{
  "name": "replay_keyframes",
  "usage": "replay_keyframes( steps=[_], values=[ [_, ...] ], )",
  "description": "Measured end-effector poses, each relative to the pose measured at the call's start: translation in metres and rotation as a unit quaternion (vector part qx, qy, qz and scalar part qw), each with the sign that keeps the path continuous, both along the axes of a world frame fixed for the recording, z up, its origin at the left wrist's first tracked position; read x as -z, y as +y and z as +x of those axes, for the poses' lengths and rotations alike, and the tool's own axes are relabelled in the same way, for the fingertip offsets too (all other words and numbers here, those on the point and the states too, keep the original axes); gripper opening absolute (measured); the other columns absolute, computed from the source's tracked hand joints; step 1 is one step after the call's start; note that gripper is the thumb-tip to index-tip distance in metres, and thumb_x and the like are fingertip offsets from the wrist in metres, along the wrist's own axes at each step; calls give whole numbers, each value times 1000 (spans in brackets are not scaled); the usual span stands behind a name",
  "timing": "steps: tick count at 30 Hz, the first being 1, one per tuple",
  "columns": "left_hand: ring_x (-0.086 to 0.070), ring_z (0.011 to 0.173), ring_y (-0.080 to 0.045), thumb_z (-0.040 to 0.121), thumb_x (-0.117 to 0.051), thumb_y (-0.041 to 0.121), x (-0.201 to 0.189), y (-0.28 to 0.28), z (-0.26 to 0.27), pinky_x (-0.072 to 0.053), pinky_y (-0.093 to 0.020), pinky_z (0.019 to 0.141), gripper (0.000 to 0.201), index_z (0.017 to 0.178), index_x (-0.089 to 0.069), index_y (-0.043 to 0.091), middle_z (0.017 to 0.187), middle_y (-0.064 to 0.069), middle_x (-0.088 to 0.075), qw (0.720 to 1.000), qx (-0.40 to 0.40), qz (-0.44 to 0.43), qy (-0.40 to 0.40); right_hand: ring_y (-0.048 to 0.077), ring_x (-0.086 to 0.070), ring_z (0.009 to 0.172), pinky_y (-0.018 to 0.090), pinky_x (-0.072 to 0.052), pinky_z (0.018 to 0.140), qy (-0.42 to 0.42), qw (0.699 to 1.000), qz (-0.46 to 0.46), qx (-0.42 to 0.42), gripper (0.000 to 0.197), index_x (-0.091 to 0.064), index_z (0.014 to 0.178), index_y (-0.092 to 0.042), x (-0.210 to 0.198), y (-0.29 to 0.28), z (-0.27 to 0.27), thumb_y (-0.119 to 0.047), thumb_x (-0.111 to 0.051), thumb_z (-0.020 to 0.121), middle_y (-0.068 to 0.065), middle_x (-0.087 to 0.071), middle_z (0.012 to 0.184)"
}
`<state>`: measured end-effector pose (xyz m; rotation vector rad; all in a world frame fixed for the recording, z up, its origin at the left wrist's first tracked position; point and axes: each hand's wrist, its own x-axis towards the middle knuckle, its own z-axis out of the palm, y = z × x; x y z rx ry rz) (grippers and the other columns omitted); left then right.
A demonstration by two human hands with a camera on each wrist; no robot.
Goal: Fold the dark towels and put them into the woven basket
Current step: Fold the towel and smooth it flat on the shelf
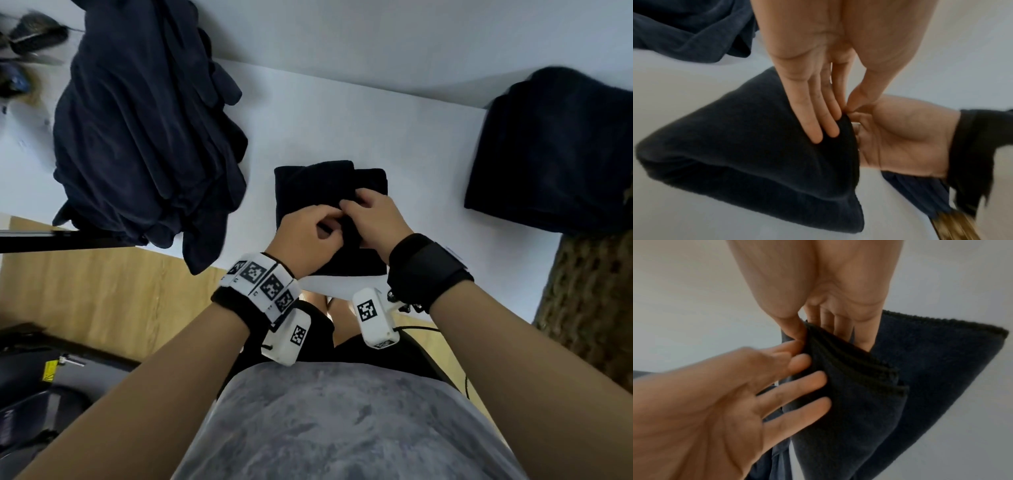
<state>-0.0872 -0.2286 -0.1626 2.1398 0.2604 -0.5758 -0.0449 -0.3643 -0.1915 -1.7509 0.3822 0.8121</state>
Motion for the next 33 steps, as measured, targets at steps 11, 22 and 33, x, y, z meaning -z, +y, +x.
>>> replay_keyframes(
  steps=[11, 22, 33],
  values=[
    [-67, 82, -18, 79, -70, 54, 26, 58, 13, -56, -37, 82, 51, 114, -51, 22, 96, 3, -65, 979, -107, 126, 119, 21, -64, 103, 31, -51, 91, -3, 992, -126, -23, 42, -56, 127, -17, 8, -43, -3, -38, -63, 90, -1, -66, 105],
    [-64, 104, -23, 76, -76, 52, 41, 45, 19, -53, -42, 94, 68, 127, -55, 12, 116, -4, -65, 972, -147, 40, 177, 21, -60, 111, 26, -47, 86, 27, 987, -155, 31, 63, -53, 127, -12, 18, -26, -15, -47, -75, 79, 2, -62, 121],
    [-70, 91, -17, 75, -79, 39, 28, 39, 37, -58, -36, 86, 32, 96, -64, 20, 99, -2, -71, 976, -95, -67, 183, 16, -69, 93, 38, -57, 89, 60, 990, -47, 120, 25, -63, 93, -27, -10, -38, -28, -34, -78, 73, -3, -72, 99]
  ],
)
